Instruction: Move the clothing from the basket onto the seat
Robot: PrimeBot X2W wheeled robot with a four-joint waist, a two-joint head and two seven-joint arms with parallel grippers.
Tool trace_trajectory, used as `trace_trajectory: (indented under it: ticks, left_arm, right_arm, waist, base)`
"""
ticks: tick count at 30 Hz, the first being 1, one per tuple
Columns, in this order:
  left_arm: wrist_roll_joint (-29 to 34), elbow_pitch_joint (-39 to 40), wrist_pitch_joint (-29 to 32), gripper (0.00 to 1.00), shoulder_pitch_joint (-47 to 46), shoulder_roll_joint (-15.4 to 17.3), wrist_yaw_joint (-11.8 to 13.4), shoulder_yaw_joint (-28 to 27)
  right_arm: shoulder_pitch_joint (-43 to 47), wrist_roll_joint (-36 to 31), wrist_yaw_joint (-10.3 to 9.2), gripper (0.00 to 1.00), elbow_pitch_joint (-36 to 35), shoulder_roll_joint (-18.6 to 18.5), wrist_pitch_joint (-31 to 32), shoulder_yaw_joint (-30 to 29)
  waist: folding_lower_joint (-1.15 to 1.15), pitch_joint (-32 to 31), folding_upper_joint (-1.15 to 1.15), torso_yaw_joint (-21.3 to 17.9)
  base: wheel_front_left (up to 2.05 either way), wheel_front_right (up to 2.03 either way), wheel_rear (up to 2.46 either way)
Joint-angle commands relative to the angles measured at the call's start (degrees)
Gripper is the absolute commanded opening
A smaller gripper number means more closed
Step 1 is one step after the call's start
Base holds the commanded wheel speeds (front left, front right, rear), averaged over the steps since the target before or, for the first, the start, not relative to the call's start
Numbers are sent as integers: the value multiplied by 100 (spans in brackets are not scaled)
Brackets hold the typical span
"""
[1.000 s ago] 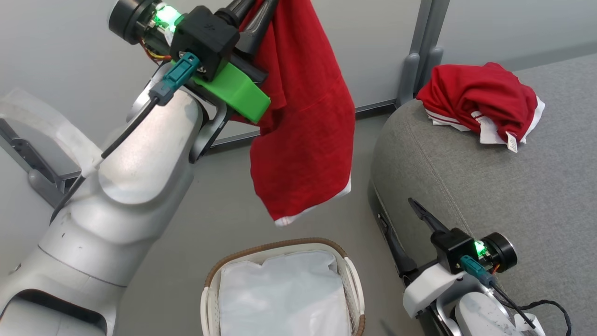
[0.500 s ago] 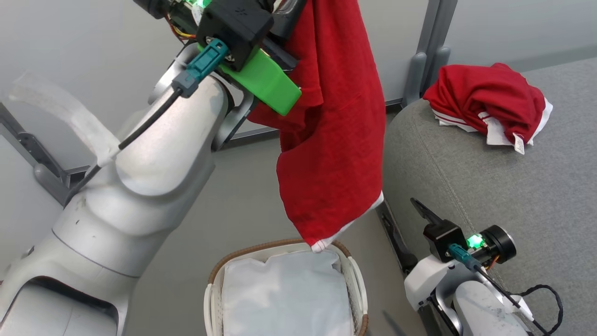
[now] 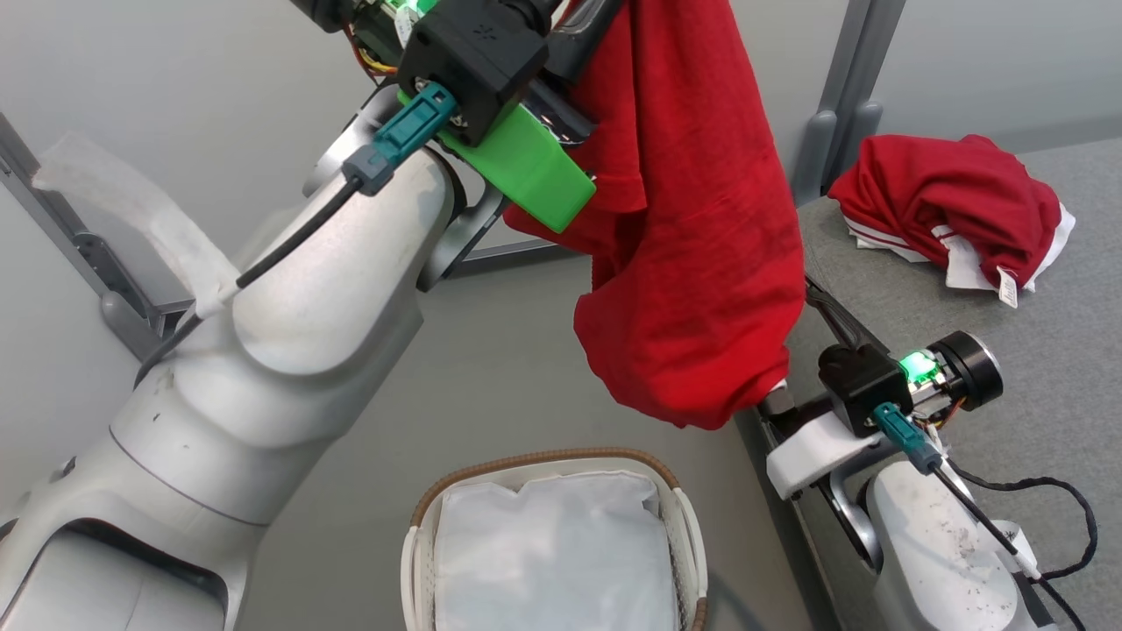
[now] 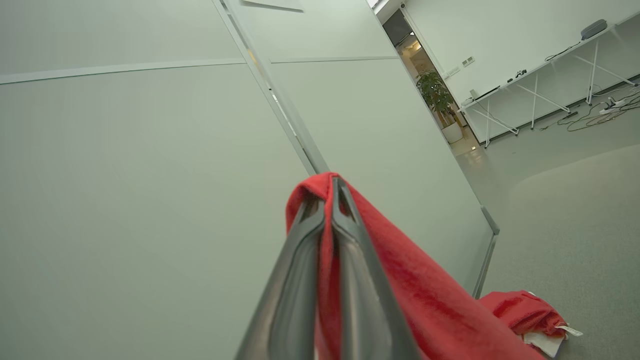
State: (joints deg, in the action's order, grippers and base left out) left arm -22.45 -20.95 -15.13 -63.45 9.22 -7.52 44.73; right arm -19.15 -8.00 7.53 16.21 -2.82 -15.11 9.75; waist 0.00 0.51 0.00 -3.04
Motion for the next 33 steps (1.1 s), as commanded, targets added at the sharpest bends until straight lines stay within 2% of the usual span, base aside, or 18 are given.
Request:
trace_trajectory:
  ticks: [1, 4, 7, 8, 9, 11, 18, 26, 27, 28, 29, 30, 33]
  left_arm:
    - [-50, -44, -1, 0, 103, 27, 16, -10]
    - [-80, -100, -1, 0, 183, 45, 19, -9]
    - [-86, -147, -1, 0, 278, 58, 19, -15]
    - [-95, -160, -1, 0, 313, 53, 19, -14]
    - [-117, -183, -1, 0, 355, 47, 19, -5]
    - [-122, -209, -1, 0, 421, 42, 18, 13]
    - [-197, -266, -1, 0, 698, 49, 33, -57]
    - [-359, -340, -1, 0, 1176, 41, 37, -265]
    - [-399, -355, -1, 39, 1289, 28, 39, -307]
    - [-417, -371, -1, 55, 1402, 24, 38, -340]
    - [-429, -385, -1, 87, 1495, 21, 47, -372]
    - [-446, -409, -1, 100, 1623, 14, 57, -417]
    - [-497, -459, -1, 100, 1995, -29, 106, -581]
  right_arm:
    - [123, -87, -8, 100, -220, -15, -7, -3]
    - [199, -173, -8, 100, -583, -16, -7, 49]
    - [226, -166, -8, 100, -659, -16, -7, 175]
    - [210, -161, -8, 79, -648, -16, -7, 212]
    - [186, -142, -8, 35, -618, -15, -7, 278]
    - [132, -104, -8, 0, -575, -16, -7, 350]
    - [31, -5, -8, 0, -508, -16, -7, 447]
    - [12, 11, -8, 0, -484, -16, -7, 271]
    - [6, 9, -8, 0, -489, -17, -7, 214]
    - [-2, 1, -8, 0, -493, -17, -7, 149]
    - [-13, -14, -8, 0, -498, -16, -7, 94]
    - [-28, -25, -8, 0, -514, -16, -7, 22]
    - [-64, -49, -8, 0, -557, -16, -7, -183]
  waist:
    - [0, 1, 0, -1]
    - [0, 3, 0, -15]
    - [0, 1, 0, -46]
    - [0, 1, 0, -53]
    - [0, 1, 0, -59]
    - [0, 4, 0, -72]
    - [0, 56, 0, -110]
    - [0, 124, 0, -137]
    - [0, 132, 0, -141]
    - [0, 144, 0, -145]
    - [0, 154, 0, -146]
    - [0, 168, 0, -148]
    - [0, 206, 0, -151]
  base:
    - [0, 0, 0]
    - [0, 0, 0]
    - [0, 0, 0]
    - [0, 0, 0]
    - [0, 0, 0]
    - [0, 0, 0]
    - [0, 0, 0]
    - [0, 0, 0]
    - [0, 0, 0]
    - [0, 0, 0]
    - [0, 0, 0]
    - [0, 0, 0]
    - [0, 0, 0]
